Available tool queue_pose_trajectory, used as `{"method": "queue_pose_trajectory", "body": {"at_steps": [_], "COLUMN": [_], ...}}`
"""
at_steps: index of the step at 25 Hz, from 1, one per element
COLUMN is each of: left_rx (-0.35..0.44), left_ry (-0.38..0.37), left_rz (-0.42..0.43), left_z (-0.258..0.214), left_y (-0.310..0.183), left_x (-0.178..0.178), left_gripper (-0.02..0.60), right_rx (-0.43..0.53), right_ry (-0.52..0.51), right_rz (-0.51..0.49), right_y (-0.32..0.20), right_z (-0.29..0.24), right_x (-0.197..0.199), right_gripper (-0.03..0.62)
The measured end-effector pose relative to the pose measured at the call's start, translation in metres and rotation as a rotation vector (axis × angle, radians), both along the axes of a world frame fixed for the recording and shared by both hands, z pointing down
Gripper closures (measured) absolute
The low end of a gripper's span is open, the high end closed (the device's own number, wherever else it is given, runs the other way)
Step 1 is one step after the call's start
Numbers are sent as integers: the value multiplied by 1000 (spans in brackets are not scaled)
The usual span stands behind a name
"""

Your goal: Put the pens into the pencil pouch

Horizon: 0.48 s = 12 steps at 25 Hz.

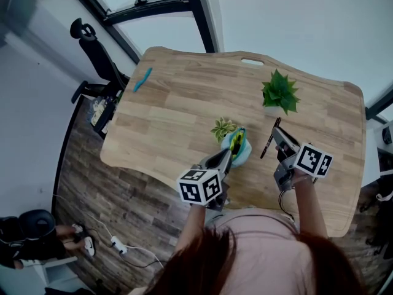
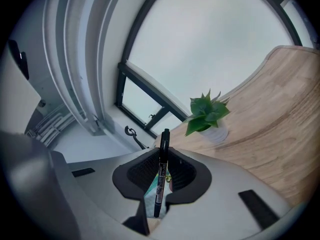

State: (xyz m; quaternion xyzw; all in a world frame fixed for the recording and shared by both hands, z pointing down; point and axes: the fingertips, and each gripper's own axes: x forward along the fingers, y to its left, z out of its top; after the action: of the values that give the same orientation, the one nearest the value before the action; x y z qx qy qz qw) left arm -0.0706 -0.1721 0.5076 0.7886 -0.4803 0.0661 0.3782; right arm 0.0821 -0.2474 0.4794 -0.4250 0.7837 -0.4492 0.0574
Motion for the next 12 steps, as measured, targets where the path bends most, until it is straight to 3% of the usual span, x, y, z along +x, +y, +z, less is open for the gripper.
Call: {"method": "queue_pose_trajectory", "body": {"at_steps": [12], "left_rx": [2], "left_ry": [5], "left_rz": [22], "left_z": [-1], "left_y": [0], "left_x": [4], "left_gripper": [569], "right_rx": [102], "right_ry": [-99], "right_rz": [-28], "right_y": [-4], "right_z": [-33], "right_x": [-23], "right_gripper": [549]}}
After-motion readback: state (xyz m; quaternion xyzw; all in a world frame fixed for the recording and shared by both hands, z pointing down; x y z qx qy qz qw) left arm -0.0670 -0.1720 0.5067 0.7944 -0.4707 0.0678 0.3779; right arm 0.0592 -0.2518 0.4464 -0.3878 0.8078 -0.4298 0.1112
